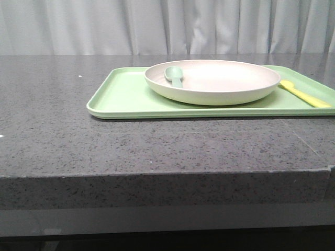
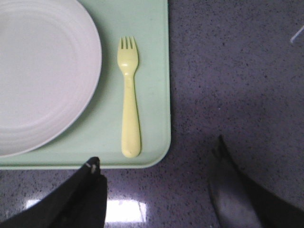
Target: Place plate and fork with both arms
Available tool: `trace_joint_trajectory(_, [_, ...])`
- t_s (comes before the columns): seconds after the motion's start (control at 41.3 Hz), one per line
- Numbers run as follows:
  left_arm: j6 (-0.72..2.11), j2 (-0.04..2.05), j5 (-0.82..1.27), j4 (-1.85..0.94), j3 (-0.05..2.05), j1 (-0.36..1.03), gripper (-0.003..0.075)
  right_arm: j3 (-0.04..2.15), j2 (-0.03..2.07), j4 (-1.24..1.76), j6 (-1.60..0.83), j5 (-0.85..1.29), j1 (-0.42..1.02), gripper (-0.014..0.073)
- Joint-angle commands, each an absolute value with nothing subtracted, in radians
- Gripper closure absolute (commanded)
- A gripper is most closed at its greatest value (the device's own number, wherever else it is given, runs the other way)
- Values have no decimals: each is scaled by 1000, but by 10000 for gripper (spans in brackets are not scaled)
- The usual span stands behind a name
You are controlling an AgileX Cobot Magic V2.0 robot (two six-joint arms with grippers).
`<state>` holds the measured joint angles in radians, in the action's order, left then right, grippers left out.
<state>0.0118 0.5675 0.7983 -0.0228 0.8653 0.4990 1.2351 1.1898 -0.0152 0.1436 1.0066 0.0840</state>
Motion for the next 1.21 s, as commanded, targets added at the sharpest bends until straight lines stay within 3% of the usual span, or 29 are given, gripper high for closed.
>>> trace_joint_trajectory(0.0, [8,575,720,-30,889,497,524,1216,1084,-28,121,991,77,117])
trace_joint_trajectory(0.484, [8,575,720,-30,889,497,523,912,633,81,26,920,77,130])
trace_joint_trajectory(0.654, [8,575,720,-30,889,497,551,851,550,51,26,898,77,301])
trace_joint_trajectory(0.823, [8,575,720,-30,889,497,737,839,534,53,26,908,77,536])
trace_joint_trajectory(0.896, [8,575,720,-30,889,497,738,839,534,53,26,909,77,613])
trace_joint_trajectory(0.993, [8,575,720,-30,889,497,738,839,534,54,27,916,77,666])
trace_joint_trajectory(1.186, [8,575,720,-30,889,497,738,839,534,55,27,944,77,662])
